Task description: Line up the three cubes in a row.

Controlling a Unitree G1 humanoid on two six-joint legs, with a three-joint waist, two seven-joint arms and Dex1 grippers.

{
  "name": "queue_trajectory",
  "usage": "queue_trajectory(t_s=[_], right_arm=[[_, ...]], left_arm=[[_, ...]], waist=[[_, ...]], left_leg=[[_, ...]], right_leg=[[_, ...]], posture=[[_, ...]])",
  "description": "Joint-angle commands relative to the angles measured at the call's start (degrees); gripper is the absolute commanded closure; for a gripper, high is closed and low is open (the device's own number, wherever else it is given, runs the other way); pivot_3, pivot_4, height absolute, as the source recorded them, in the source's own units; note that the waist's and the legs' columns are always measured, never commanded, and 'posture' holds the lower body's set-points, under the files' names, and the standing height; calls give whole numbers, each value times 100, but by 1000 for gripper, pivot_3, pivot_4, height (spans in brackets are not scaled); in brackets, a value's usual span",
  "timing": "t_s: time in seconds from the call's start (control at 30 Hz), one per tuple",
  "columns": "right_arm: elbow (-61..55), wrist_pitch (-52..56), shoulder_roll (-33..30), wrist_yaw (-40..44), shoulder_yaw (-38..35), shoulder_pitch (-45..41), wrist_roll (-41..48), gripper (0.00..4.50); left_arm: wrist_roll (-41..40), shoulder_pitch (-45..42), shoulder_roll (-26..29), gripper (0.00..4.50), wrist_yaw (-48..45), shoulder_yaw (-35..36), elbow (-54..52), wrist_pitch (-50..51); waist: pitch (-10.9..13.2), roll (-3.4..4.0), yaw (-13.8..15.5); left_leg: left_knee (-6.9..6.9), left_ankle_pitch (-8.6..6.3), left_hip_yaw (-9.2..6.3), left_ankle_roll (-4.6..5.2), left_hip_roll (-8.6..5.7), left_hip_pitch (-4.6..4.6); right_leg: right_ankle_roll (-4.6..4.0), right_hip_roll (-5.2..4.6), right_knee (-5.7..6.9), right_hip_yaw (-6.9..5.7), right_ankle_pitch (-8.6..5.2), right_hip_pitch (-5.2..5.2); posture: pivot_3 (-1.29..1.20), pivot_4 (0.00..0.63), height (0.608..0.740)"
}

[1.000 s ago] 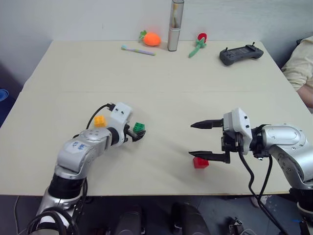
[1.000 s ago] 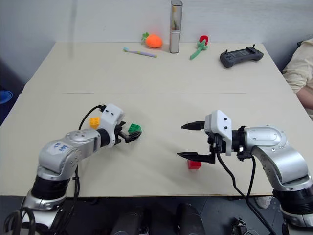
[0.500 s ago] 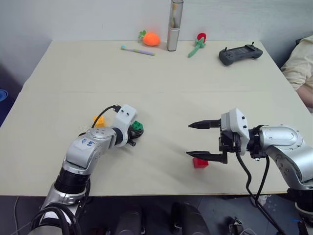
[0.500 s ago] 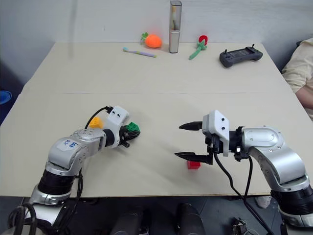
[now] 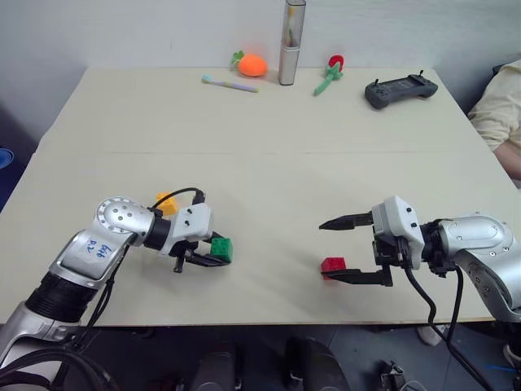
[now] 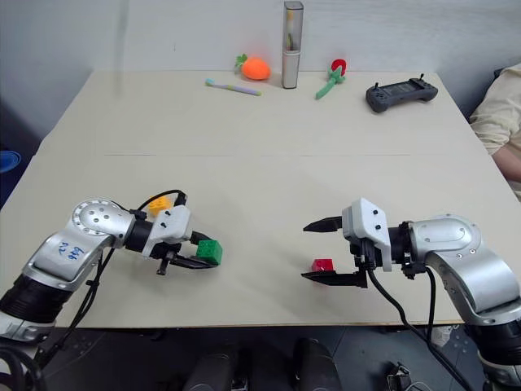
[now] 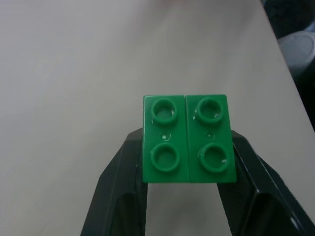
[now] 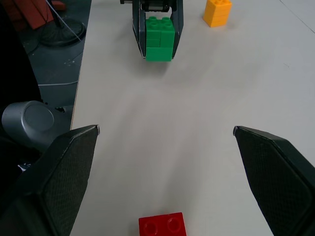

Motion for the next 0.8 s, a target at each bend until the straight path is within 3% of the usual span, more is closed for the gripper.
queue_trajectory(t_s=[0.03, 0.23, 0.67, 0.8], right_arm=[[-385, -44, -61, -146, -238, 209, 30, 0], [-622, 12, -158, -231, -347, 496, 57, 0], [-564, -36, -96, -354, -235, 438, -32, 0], [-497, -63, -108, -313, -221, 396, -43, 0]], left_arm=[[274, -11, -314, 2995, 44, -227, -151, -306], [633, -33, -780, 2995, 370, -330, 21, -364], [997, 29, -939, 2995, 657, -386, -373, 332], [905, 109, -928, 1802, 681, -297, -494, 539]], waist=[[0, 0, -7], [0, -1, -17], [0, -1, -14], [0, -1, -16]], left_leg=[[-1, -1, 0, 2, 0, -3], [2, -1, -1, 5, 1, -4], [4, 0, -3, 7, 1, -3], [4, 0, -4, 7, 1, -3]], right_leg=[[1, 0, 10, 0, 1, -1], [3, 2, 11, 0, 2, -1], [3, 1, 11, -1, 2, 1], [3, 1, 11, 0, 2, 1]], posture=[[0, 150, 740], [0, 150, 740], [0, 150, 740], [0, 150, 740]])
